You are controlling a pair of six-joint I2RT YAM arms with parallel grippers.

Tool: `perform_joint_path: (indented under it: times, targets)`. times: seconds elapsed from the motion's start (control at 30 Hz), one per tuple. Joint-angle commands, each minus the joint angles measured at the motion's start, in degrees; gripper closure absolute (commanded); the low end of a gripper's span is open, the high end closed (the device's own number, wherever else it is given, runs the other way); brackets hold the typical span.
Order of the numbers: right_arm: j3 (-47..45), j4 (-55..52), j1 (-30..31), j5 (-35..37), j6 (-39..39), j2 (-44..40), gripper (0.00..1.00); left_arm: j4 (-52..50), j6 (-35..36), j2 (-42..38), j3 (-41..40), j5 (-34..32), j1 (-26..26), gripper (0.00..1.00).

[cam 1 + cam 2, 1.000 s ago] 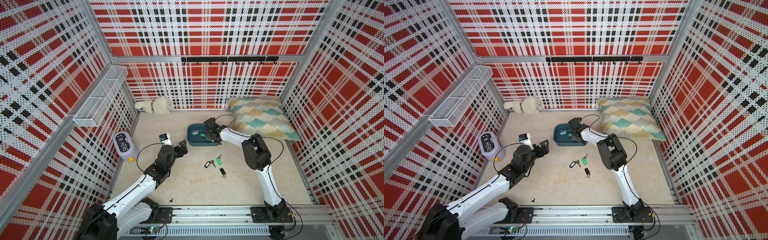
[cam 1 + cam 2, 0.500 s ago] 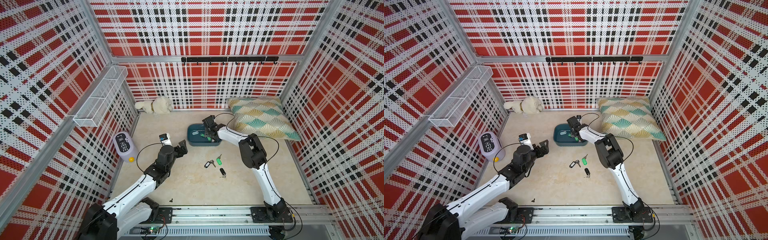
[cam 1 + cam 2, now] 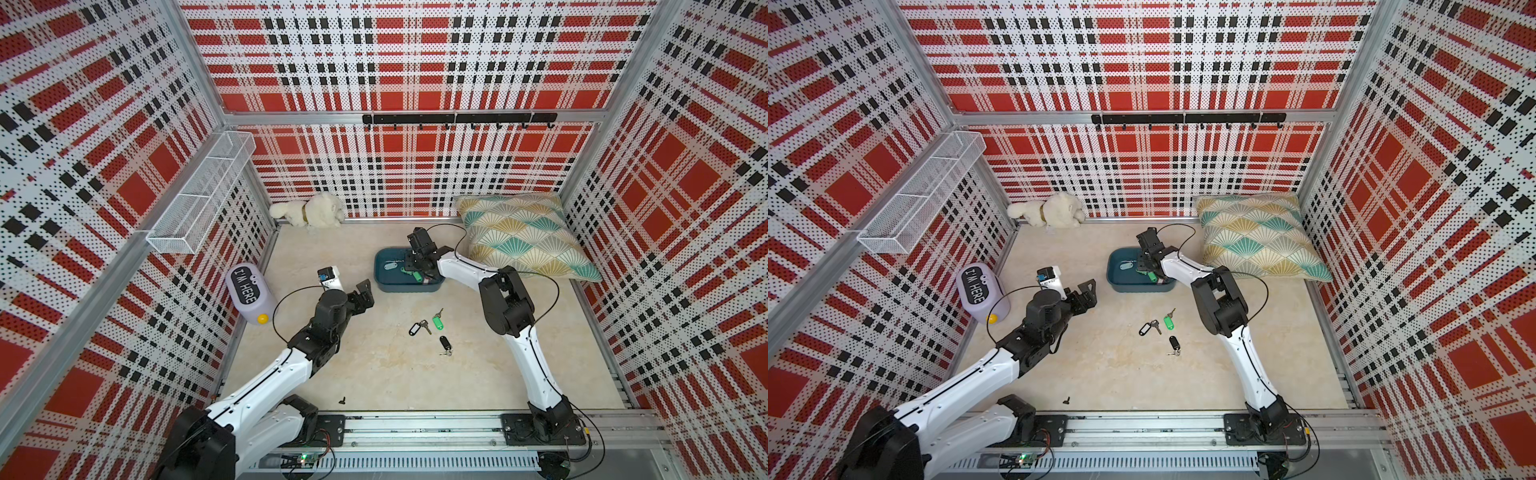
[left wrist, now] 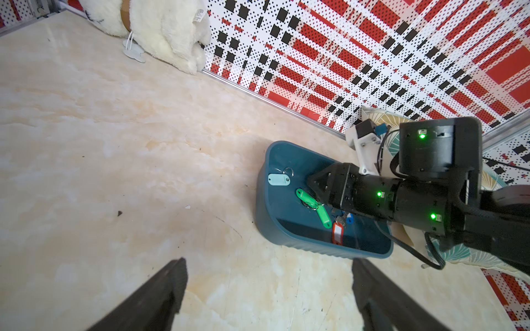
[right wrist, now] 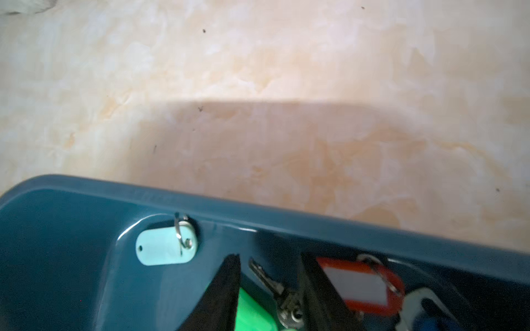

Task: Take the keys out of the storage box
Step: Pick up the key from the storage box.

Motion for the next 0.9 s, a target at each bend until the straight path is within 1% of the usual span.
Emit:
perform_joint_path:
  times: [0.0, 0.2, 0.27, 0.3, 0.37, 0.47, 0.53, 0.63, 0.8, 0.87]
  targets:
    - [0.0, 1.1, -0.1, -0.7, -2.1, -1.4, 0.64, 0.7, 0.6, 0.2, 0.9, 0.6, 0.6, 0.05]
    - [-2.3, 0.2, 0.0, 3.7, -3.3, -5.1, 0.66, 0.9, 0.5, 0.3, 0.8, 0.9, 0.9, 0.05]
    - [-2.1, -1.6, 0.1, 6.5, -3.3, -5.6, 0.66, 0.9, 0.6, 0.3, 0.9, 1.0, 0.9, 0.05]
    - [-1.8, -2.9, 0.2, 9.3, -3.2, -5.8, 0.63, 1.0, 0.6, 0.3, 0.8, 1.0, 0.9, 0.05]
    - [-2.0, -4.9, 0.5, 13.8, -2.9, -6.5, 0.52, 1.0, 0.6, 0.2, 0.8, 1.1, 0.9, 0.05]
    - [-4.3, -4.3, 0.8, 18.7, -2.8, -7.6, 0.49, 1.2, 0.5, 0.4, 0.7, 1.2, 1.0, 0.04]
    - [-4.0, -5.0, 0.5, 18.7, -2.4, -6.8, 0.47, 1.3, 0.5, 0.6, 0.7, 1.3, 1.0, 0.05]
    - [-0.9, -7.1, 0.3, 17.7, -2.0, -3.9, 0.43, 1.3, 0.4, 0.6, 0.7, 1.5, 1.0, 0.05]
    - [0.6, -7.0, 0.0, 16.0, -1.5, -1.3, 0.43, 1.2, 0.4, 0.4, 0.6, 1.2, 1.0, 0.05]
    - [0.9, -7.0, -0.3, 15.3, -1.3, -0.4, 0.45, 1.1, 0.5, 0.5, 0.7, 1.1, 1.0, 0.04]
